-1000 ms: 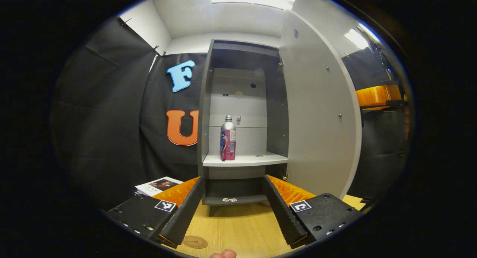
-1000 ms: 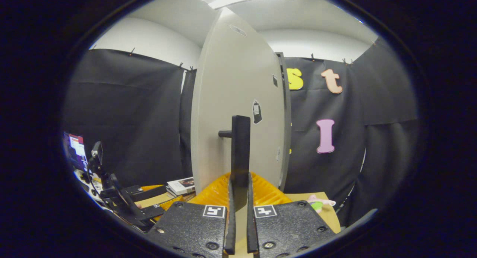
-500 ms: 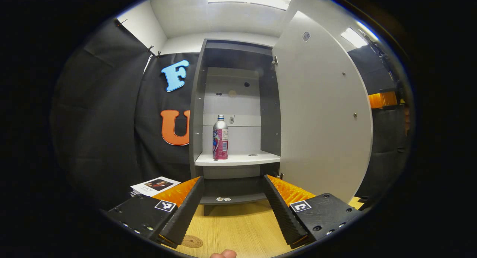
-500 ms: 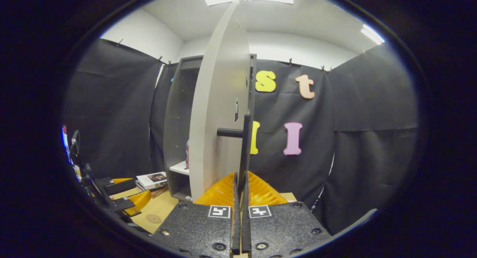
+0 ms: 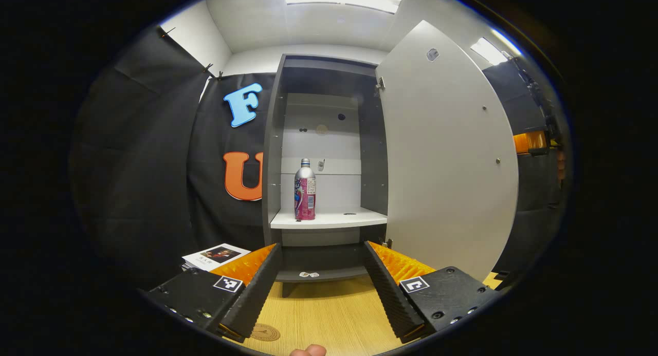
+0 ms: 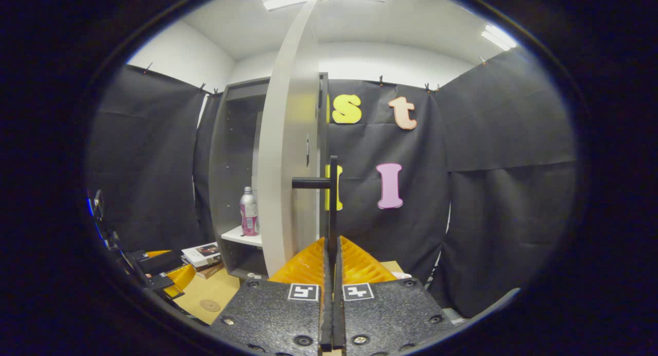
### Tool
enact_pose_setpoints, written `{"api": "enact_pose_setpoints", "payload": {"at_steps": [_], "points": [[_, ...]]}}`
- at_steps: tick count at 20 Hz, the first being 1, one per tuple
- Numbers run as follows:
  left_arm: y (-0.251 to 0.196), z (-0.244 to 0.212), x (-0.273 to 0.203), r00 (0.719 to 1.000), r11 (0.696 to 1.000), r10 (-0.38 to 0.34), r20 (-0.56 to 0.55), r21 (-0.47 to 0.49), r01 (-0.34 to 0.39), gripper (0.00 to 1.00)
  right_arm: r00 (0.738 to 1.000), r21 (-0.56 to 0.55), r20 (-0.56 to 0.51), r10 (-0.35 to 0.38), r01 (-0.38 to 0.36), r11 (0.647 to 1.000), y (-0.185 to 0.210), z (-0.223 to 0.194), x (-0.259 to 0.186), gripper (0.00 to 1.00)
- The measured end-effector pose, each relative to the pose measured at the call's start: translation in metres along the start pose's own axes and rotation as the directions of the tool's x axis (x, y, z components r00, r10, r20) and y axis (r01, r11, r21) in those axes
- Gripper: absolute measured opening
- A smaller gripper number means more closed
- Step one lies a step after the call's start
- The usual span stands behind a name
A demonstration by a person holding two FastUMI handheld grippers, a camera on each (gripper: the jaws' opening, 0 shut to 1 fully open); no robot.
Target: Open the cabinet door with the right hand, grasp the bottle in the cabinet with the left hand and place it on the coaster, then close the cabinet door with the right hand.
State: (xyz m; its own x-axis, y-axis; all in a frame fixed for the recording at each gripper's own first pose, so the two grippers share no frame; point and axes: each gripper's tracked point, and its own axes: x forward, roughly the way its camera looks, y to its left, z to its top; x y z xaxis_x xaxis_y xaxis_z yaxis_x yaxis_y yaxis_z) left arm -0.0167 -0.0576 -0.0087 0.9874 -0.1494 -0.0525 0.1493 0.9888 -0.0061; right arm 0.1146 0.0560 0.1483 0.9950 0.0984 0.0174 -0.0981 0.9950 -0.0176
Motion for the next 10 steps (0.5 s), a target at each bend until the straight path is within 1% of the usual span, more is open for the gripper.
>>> {"api": "enact_pose_setpoints", "payload": {"at_steps": [2, 3, 6, 8, 9, 10], "points": [[0.000, -0.002, 0.002, 1.000, 1.000, 0.001, -0.007, -0.004, -0.001, 0.95, 0.999, 0.013, 0.020, 0.026, -0.027, 1.000, 0.001, 0.003, -0.016, 0.04], [0.001, -0.001, 0.003, 1.000, 1.000, 0.006, -0.008, -0.003, -0.006, 0.95, 0.999, 0.005, 0.033, 0.019, -0.019, 1.000, -0.002, 0.004, -0.024, 0.04], [0.005, 0.004, 0.015, 1.000, 1.000, 0.011, 0.005, -0.001, -0.011, 0.95, 0.994, -0.075, 0.068, -0.082, 0.087, 0.993, -0.029, 0.000, -0.046, 0.04], [0.004, 0.008, 0.028, 1.000, 1.000, -0.002, 0.005, -0.001, 0.002, 0.95, 0.985, -0.091, 0.080, -0.156, 0.162, 0.983, -0.044, -0.006, -0.049, 0.04], [0.005, 0.012, 0.036, 1.000, 1.000, -0.006, 0.011, 0.000, 0.006, 0.95, 0.983, -0.087, 0.068, -0.170, 0.175, 0.981, -0.047, -0.011, -0.045, 0.04], [0.006, 0.017, 0.044, 1.000, 1.000, -0.008, 0.020, 0.001, 0.008, 0.95, 0.985, -0.081, 0.052, -0.166, 0.170, 0.982, -0.046, -0.017, -0.041, 0.12]]}}
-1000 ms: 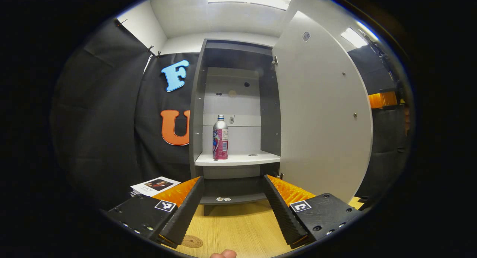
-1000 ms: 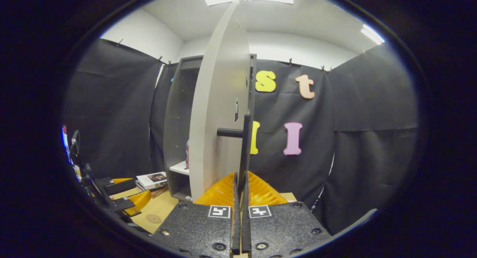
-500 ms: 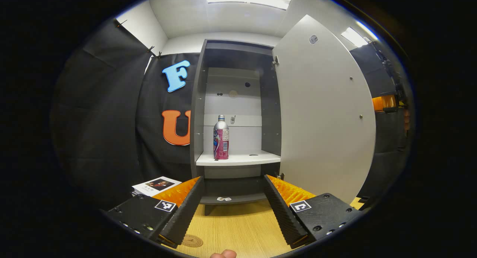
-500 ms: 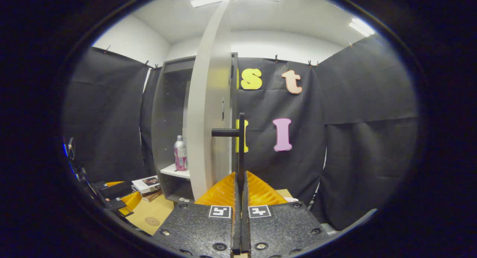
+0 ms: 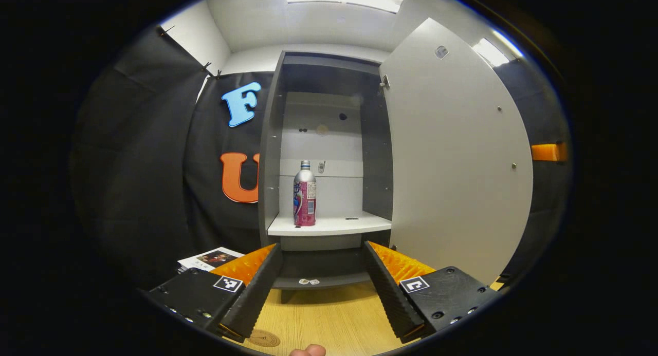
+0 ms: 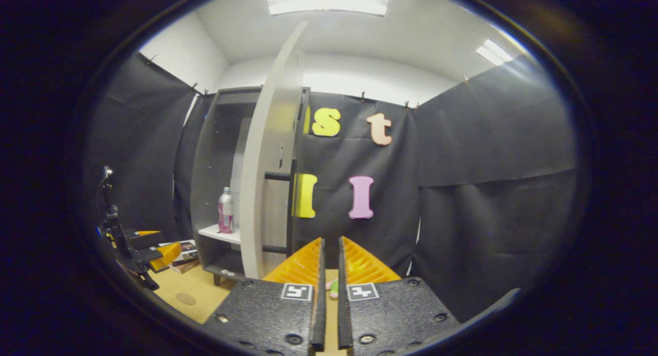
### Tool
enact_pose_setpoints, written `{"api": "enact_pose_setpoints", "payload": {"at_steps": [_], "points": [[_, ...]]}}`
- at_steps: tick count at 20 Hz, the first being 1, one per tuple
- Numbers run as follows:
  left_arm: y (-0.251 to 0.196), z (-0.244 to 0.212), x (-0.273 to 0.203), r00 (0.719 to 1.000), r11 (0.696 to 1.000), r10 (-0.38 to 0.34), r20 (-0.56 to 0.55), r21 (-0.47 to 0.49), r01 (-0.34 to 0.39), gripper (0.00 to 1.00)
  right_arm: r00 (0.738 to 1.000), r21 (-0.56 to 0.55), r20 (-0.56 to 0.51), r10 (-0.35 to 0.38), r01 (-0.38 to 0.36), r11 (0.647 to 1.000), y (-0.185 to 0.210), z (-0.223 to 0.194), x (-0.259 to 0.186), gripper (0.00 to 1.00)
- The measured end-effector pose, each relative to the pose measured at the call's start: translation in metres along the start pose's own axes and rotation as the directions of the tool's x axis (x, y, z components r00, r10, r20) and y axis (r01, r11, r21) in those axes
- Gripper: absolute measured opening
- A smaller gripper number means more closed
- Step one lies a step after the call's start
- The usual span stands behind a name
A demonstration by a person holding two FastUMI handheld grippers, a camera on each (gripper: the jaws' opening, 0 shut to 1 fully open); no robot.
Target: Open the cabinet door with the right hand, grasp the bottle in the cabinet with the left hand and place it on the coaster, then close the cabinet door with the right hand.
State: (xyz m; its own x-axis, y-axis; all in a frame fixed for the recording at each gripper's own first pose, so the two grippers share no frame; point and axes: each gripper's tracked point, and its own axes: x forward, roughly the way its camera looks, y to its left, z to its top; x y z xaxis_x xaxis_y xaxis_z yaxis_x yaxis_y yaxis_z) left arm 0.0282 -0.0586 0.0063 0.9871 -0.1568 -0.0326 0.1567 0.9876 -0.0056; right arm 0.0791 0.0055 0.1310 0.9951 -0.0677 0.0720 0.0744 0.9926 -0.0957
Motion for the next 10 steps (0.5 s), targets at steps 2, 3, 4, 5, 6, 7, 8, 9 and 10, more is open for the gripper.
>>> {"api": "enact_pose_setpoints", "payload": {"at_steps": [2, 3, 4, 5, 6, 7, 8, 9, 10], "points": [[0.003, 0.009, 0.021, 0.999, 1.000, -0.007, 0.033, 0.000, 0.007, 0.95, 0.999, -0.001, -0.024, -0.034, 0.034, 0.999, -0.008, -0.013, 0.008, 0.40], [0.006, 0.012, 0.032, 0.999, 1.000, -0.007, 0.042, 0.003, 0.007, 0.95, 0.999, 0.009, -0.034, -0.042, 0.042, 0.999, -0.012, -0.017, 0.013, 0.70], [0.009, 0.013, 0.044, 0.999, 1.000, -0.005, 0.039, 0.006, 0.005, 0.95, 0.998, 0.029, -0.045, -0.043, 0.044, 0.999, -0.010, -0.024, 0.014, 0.74], [0.012, 0.013, 0.055, 0.999, 1.000, -0.002, 0.039, 0.002, 0.002, 0.95, 0.998, 0.058, -0.054, -0.037, 0.040, 0.997, -0.010, -0.028, 0.016, 0.76], [0.016, 0.016, 0.067, 0.999, 1.000, 0.001, 0.048, -0.002, -0.001, 0.95, 0.997, 0.087, -0.064, -0.035, 0.041, 0.995, -0.011, -0.032, 0.019, 0.77], [0.021, 0.019, 0.080, 0.998, 1.000, 0.008, 0.068, -0.003, -0.008, 0.95, 0.997, 0.112, -0.077, -0.030, 0.039, 0.993, -0.014, -0.037, 0.022, 0.82], [0.026, 0.021, 0.093, 0.996, 1.000, 0.014, 0.086, 0.003, -0.014, 0.95, 0.995, 0.134, -0.091, -0.030, 0.043, 0.990, -0.017, -0.042, 0.024, 0.83], [0.029, 0.021, 0.104, 0.996, 1.000, 0.016, 0.092, 0.006, -0.017, 0.95, 0.994, 0.153, -0.104, -0.026, 0.042, 0.987, -0.019, -0.047, 0.026, 0.84], [0.030, 0.020, 0.115, 0.996, 1.000, 0.010, 0.091, 0.010, -0.011, 0.95, 0.993, 0.167, -0.114, -0.016, 0.035, 0.985, -0.019, -0.049, 0.027, 0.84]]}}
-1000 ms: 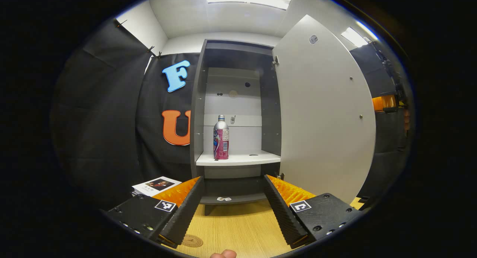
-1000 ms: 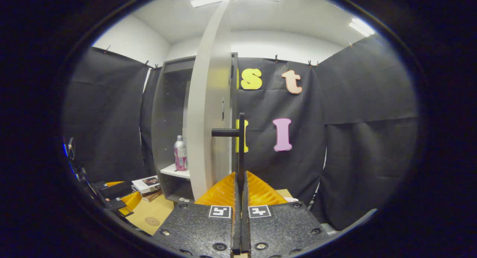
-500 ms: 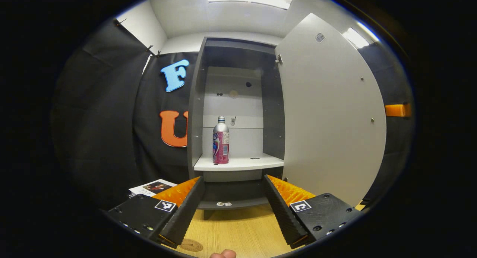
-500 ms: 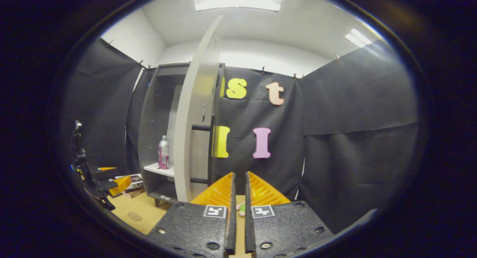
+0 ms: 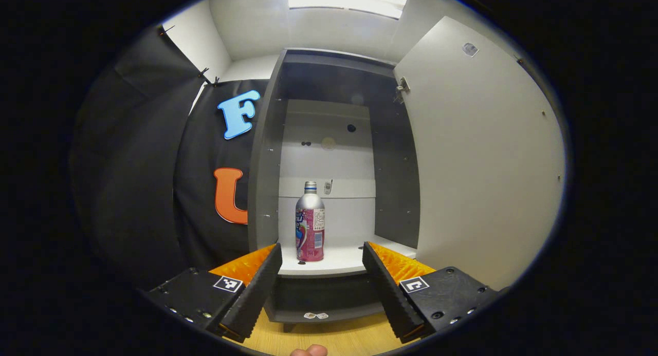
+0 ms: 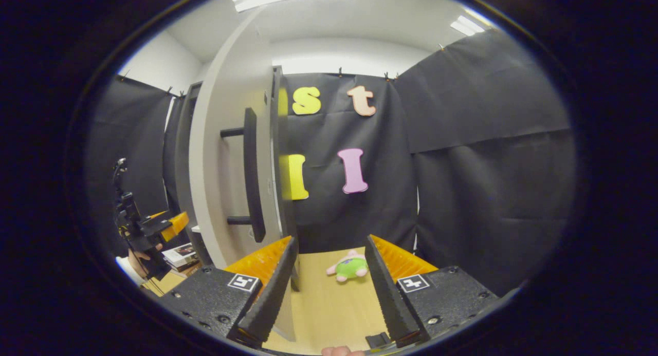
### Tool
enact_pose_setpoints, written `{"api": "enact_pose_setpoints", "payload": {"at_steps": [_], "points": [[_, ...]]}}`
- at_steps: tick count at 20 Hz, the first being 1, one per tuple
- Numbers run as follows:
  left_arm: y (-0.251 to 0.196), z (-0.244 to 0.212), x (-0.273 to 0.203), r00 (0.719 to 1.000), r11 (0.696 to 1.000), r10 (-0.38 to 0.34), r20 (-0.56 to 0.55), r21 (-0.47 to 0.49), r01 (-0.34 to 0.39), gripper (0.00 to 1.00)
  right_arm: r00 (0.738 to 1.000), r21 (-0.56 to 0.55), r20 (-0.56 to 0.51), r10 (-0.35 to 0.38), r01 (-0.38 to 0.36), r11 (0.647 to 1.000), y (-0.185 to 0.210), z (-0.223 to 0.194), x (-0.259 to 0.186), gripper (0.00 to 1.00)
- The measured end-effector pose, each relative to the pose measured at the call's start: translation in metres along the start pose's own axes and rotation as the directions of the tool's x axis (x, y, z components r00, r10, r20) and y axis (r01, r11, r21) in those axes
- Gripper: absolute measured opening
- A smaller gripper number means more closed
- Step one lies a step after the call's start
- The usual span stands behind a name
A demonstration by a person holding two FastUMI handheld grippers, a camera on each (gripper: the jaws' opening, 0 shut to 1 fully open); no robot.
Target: Open the cabinet door with the right hand, grasp the bottle in the cabinet with the left hand and place it on the coaster, then close the cabinet door with the right hand.
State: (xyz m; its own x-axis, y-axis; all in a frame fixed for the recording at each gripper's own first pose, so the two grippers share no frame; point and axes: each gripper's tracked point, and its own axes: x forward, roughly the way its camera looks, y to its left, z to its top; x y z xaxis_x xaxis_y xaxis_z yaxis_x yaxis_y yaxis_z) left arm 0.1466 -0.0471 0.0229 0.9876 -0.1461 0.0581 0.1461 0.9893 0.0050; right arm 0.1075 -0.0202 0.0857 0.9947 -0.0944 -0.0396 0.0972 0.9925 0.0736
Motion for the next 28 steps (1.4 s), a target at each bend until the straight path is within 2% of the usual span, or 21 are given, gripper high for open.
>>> {"api": "enact_pose_setpoints", "payload": {"at_steps": [9, 14, 20, 23, 27, 28], "points": [[0.012, -0.030, 0.104, 0.996, 0.999, 0.053, -0.067, -0.008, -0.054, 0.95, 1.000, -0.005, -0.017, 0.009, -0.009, 1.000, -0.008, -0.003, 0.006, 0.82], [0.026, -0.047, 0.143, 0.991, 0.996, 0.087, -0.099, -0.021, -0.090, 0.95, 1.000, 0.022, -0.029, -0.013, 0.013, 1.000, -0.018, -0.005, 0.011, 0.82], [0.037, -0.052, 0.169, 0.989, 0.994, 0.108, -0.100, -0.006, -0.109, 0.95, 0.998, 0.041, -0.030, -0.055, 0.056, 0.998, -0.032, -0.007, 0.016, 0.82], [0.038, -0.051, 0.178, 0.989, 0.994, 0.109, -0.095, 0.019, -0.108, 0.95, 0.998, 0.050, -0.035, -0.055, 0.057, 0.997, -0.031, -0.010, 0.019, 0.82], [0.037, -0.049, 0.185, 0.991, 0.996, 0.091, -0.102, 0.002, -0.091, 0.95, 0.997, 0.054, -0.041, -0.060, 0.062, 0.997, -0.031, -0.014, 0.020, 0.82], [0.038, -0.048, 0.187, 0.991, 0.995, 0.096, -0.097, -0.006, -0.097, 0.84, 0.997, 0.055, -0.042, -0.060, 0.062, 0.997, -0.031, -0.015, 0.020, 0.83]]}}
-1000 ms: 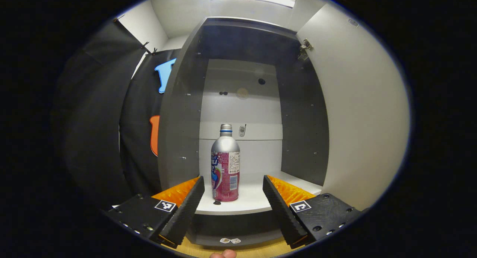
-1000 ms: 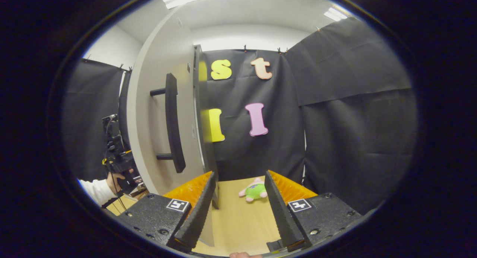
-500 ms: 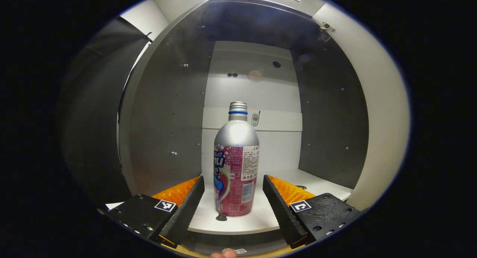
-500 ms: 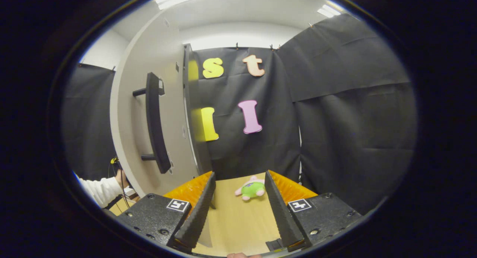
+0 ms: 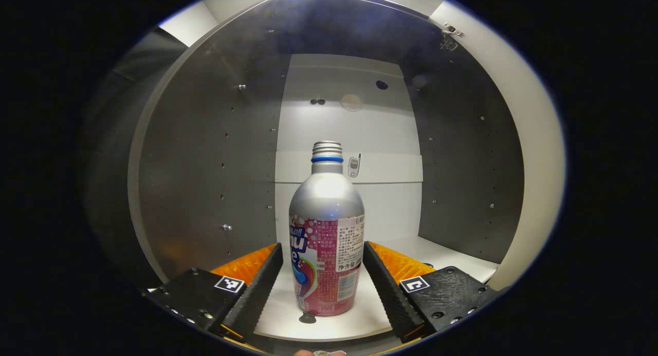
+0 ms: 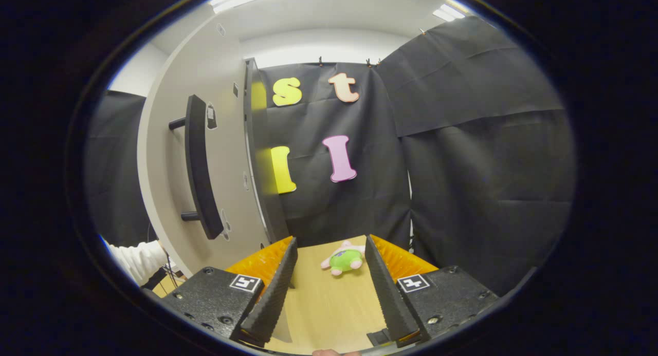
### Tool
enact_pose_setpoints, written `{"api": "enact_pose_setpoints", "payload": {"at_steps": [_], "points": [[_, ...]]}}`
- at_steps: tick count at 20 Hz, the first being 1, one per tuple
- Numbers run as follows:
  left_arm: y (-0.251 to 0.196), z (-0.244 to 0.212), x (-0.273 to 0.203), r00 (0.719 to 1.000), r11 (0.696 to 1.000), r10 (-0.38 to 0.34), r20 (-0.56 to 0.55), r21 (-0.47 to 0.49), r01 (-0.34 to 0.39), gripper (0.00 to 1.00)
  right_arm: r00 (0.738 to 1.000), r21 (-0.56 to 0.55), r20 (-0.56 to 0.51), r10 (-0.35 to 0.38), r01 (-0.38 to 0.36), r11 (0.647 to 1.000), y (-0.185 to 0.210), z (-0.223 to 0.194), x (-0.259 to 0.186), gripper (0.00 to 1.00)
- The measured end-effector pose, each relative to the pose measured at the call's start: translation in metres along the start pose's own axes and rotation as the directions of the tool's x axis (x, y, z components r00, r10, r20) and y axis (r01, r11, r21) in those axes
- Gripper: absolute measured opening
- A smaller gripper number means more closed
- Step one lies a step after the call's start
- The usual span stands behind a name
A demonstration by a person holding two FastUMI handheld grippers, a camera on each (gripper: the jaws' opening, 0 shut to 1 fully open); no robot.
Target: Open the cabinet door with the right hand, grasp the bottle in the cabinet with the left hand and place it on the coaster, then close the cabinet door with the right hand.
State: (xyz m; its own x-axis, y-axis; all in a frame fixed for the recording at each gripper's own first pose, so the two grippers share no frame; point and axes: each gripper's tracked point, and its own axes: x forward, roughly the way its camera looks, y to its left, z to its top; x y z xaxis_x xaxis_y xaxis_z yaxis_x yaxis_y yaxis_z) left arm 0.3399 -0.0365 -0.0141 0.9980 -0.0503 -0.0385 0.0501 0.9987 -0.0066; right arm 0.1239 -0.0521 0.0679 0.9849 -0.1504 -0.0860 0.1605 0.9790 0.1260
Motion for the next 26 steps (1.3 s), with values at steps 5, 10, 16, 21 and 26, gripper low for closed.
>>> {"api": "enact_pose_setpoints", "payload": {"at_steps": [5, 10, 16, 21, 26], "points": [[0.008, 0.006, -0.009, 1.000, 0.999, -0.005, 0.016, -0.040, 0.005, 0.76, 1.000, 0.003, -0.002, -0.002, 0.002, 1.000, 0.002, -0.001, 0.003, 0.83], [0.013, 0.012, -0.052, 0.999, 0.998, -0.031, 0.031, -0.058, 0.033, 0.76, 1.000, -0.005, 0.000, 0.031, -0.031, 1.000, 0.015, -0.004, 0.006, 0.82], [0.041, 0.013, -0.137, 0.996, 1.000, -0.006, 0.089, 0.015, 0.005, 0.76, 0.997, -0.044, -0.022, 0.075, -0.076, 0.996, 0.029, -0.011, 0.006, 0.82], [0.056, -0.014, -0.207, 0.996, 0.994, 0.036, 0.084, 0.098, -0.044, 0.76, 0.995, -0.054, -0.016, 0.099, -0.100, 0.994, 0.033, -0.006, -0.001, 0.83], [0.073, -0.096, -0.270, 0.992, 0.982, 0.130, 0.000, 0.141, -0.128, 0.75, 0.992, -0.090, -0.024, 0.127, -0.128, 0.988, 0.038, 0.000, -0.006, 0.83]]}}
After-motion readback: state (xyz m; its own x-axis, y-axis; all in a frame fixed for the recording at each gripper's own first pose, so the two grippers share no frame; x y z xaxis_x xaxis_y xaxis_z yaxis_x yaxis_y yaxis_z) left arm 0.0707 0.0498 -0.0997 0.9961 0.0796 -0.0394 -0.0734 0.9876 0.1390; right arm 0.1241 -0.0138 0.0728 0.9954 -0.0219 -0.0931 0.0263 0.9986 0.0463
